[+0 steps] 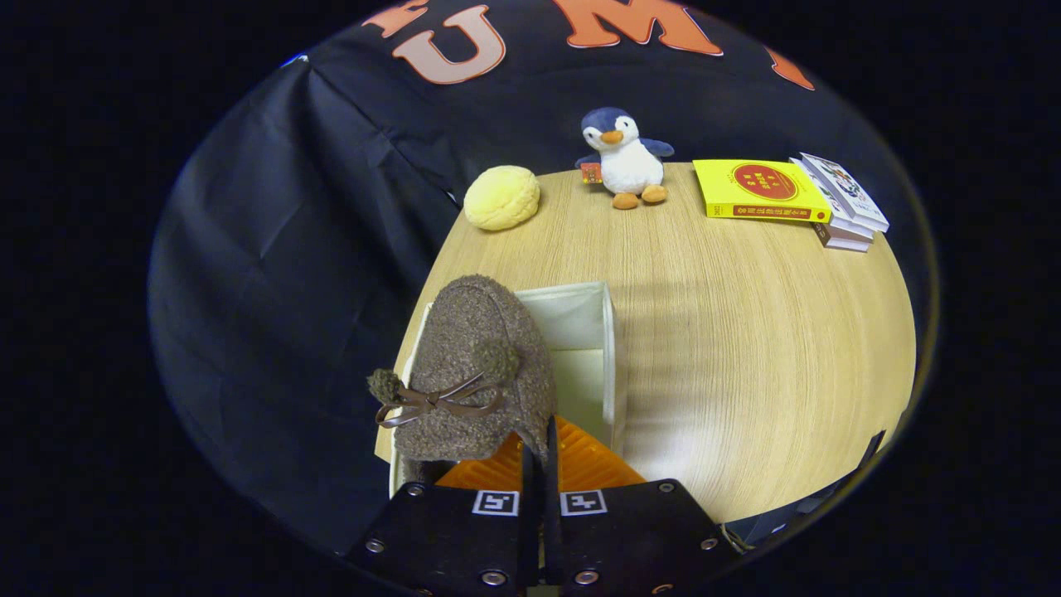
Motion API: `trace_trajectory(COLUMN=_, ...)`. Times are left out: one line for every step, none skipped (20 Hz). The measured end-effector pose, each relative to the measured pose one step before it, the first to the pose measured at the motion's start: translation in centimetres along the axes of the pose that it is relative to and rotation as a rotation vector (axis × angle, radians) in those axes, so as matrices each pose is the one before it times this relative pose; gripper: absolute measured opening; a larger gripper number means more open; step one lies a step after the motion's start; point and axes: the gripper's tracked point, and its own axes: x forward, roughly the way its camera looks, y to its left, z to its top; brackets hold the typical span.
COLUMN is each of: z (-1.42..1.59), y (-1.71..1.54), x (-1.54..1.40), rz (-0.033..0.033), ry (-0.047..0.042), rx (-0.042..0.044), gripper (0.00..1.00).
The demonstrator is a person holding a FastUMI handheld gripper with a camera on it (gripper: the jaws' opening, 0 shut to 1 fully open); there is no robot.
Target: Open the storage box then place both shoes into the box .Put the left shoe in first, then the right shoe, with the right side of both shoes facing outward in a uniform manner.
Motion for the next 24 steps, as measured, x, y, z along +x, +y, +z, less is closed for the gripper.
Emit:
trace_trajectory(z=-0.278, y=-0.465, x=0.648, rz=-0.03713, ry=0.00721, rx=-0.0105, gripper=0.04)
trace_trajectory(z=-0.278, y=-0.465, x=0.572, rz=-0.04045, ry=0.00451, rx=-0.01516, gripper=0.04)
trace_trajectory(z=-0.392, y=-0.165, x=0.67, rz=-0.0338, ry=0.00786, rx=-0.01222, gripper=0.04)
trace_trajectory(z=-0.387, y=-0.139, x=0.558, rz=-0.02264, ry=0.01077, rx=-0.00693, gripper=0.05)
trace_trajectory(z=-0.372, y=0.174, x=0.47, rz=-0.01403, ry=0.00851, rx=-0.00119, gripper=0.05)
trace_trajectory(z=-0.244, y=0.074, x=0.523, rz=-0.00617, ry=0.00791, rx=-0.00073, gripper=0.06)
trace_trajectory(z=-0.183, y=-0.01, x=0.47, rz=-0.00322, ry=0.00453, rx=-0.00349, gripper=0.08)
trace_trajectory(z=-0.23, y=0.007, x=0.206, rz=0.00115, ry=0.00145, rx=-0.00228, gripper=0.11)
trace_trajectory(z=-0.338, y=0.157, x=-0.067, rz=0.00881, ry=0.00215, rx=0.0008, gripper=0.12)
trace_trajectory(z=-0.091, y=0.028, x=-0.181, rz=0.00335, ry=0.00105, rx=-0.00385, gripper=0.15)
trace_trajectory(z=-0.242, y=0.008, x=-0.287, rz=0.01183, ry=0.00415, rx=-0.00224, gripper=0.15)
trace_trajectory(z=0.029, y=0.19, x=-0.318, rz=0.02208, ry=-0.0017, rx=0.00368, gripper=0.13)
trace_trajectory(z=-0.091, y=0.306, x=-0.675, rz=0.02984, ry=0.00305, rx=0.00822, gripper=0.14)
trace_trajectory(z=0.235, y=0.365, x=-0.732, rz=0.03279, ry=-0.00709, rx=0.00985, gripper=0.16)
trace_trajectory(z=0.5, y=0.209, x=-0.711, rz=0.03097, ry=-0.01491, rx=0.00433, gripper=0.16)
trace_trajectory(z=0.701, y=0.011, x=-1.009, rz=0.02184, ry=-0.02522, rx=-0.00337, gripper=0.17)
trace_trajectory(z=0.835, y=-0.193, x=-1.059, rz=0.02107, ry=-0.02917, rx=-0.006, gripper=0.17)
trace_trajectory(z=1.074, y=-0.058, x=-1.155, rz=0.02084, ry=-0.04052, rx=-0.0057, gripper=0.22)
trace_trajectory(z=1.051, y=-0.171, x=-1.115, rz=0.01584, ry=-0.0427, rx=-0.00422, gripper=0.24)
trace_trajectory(z=1.058, y=-0.43, x=-1.175, rz=0.01099, ry=-0.04074, rx=-0.00105, gripper=0.27)
trace_trajectory(z=1.049, y=-0.879, x=-1.188, rz=0.00472, ry=-0.03934, rx=-0.00224, gripper=0.28)
trace_trajectory(z=1.259, y=-0.863, x=-1.1, rz=0.00377, ry=-0.04411, rx=-0.00361, gripper=0.28)
trace_trajectory(z=1.304, y=-1.13, x=-1.013, rz=-0.00437, ry=-0.04698, rx=-0.00465, gripper=0.28)
trace_trajectory(z=1.457, y=-1.218, x=-1.059, rz=-0.00211, ry=-0.04954, rx=-0.00196, gripper=0.28)
